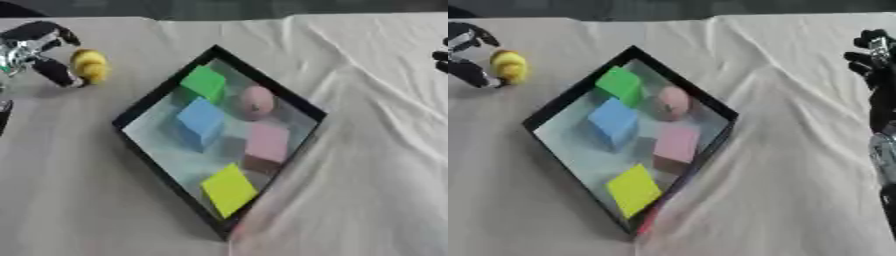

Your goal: Pick up objects on the table and place them in the box.

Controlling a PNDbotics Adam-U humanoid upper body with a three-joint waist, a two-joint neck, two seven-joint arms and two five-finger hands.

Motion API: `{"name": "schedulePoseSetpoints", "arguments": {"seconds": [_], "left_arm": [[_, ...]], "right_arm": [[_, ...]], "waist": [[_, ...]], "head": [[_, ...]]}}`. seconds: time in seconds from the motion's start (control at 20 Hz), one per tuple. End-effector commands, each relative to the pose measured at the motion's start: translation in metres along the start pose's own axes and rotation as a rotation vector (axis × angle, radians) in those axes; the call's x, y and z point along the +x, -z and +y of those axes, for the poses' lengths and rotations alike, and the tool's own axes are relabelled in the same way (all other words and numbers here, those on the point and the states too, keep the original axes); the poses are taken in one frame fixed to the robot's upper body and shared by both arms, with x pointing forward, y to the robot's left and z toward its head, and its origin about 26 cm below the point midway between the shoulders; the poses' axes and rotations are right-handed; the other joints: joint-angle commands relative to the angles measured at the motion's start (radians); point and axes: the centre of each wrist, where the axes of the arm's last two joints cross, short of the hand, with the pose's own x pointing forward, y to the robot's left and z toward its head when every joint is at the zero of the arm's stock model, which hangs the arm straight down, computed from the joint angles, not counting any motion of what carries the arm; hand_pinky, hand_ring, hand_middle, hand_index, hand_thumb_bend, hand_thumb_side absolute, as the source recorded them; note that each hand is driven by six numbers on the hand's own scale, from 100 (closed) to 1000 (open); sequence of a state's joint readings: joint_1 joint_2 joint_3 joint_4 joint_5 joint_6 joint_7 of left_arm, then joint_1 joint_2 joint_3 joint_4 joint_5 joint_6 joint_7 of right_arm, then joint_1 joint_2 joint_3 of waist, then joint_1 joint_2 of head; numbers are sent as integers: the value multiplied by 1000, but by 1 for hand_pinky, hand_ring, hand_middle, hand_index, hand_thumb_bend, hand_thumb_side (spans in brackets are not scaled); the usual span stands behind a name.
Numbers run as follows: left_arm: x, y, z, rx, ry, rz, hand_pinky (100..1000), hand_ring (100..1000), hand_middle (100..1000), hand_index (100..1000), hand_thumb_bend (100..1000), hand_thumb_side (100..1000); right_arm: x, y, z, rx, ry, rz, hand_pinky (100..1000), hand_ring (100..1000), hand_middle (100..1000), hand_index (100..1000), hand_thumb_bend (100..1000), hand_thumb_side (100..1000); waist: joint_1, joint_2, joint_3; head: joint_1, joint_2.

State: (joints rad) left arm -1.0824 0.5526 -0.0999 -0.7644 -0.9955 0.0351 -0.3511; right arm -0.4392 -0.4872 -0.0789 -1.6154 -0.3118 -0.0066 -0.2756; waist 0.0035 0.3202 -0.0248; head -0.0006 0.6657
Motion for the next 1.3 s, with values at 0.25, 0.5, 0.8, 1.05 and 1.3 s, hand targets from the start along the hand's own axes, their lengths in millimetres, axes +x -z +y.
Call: {"name": "schedulePoseSetpoints", "arguments": {"seconds": [0.25, 0.5, 0.8, 1.05, 1.3], "left_arm": [[-4, 0, 9, 31, -2, 15, 835, 844, 815, 817, 461, 183], [-3, 0, 8, 46, -31, 8, 816, 827, 788, 759, 374, 127], [-1, -1, 13, 139, -11, 32, 766, 763, 701, 610, 279, 100], [7, -11, 36, 284, 4, -31, 749, 729, 642, 534, 293, 100], [29, -39, 69, 362, 56, -227, 749, 725, 626, 502, 340, 100]], "right_arm": [[11, 4, 0, 2, -12, -34, 844, 741, 738, 777, 100, 687], [10, 3, 0, 0, -16, -28, 846, 740, 738, 775, 100, 688], [9, 3, -1, -2, -21, -24, 847, 740, 738, 774, 100, 690], [9, 2, -3, -4, -25, -24, 846, 740, 737, 775, 100, 686], [9, 2, -6, -5, -30, -22, 846, 740, 737, 775, 100, 676]], "waist": [[-13, -4, -2], [-12, -2, -3], [-10, -4, -2], [-8, -16, 3], [-4, -40, 14]], "head": [[0, -14], [-2, -18], [-8, -9], [-16, 3], [-37, 19]]}}
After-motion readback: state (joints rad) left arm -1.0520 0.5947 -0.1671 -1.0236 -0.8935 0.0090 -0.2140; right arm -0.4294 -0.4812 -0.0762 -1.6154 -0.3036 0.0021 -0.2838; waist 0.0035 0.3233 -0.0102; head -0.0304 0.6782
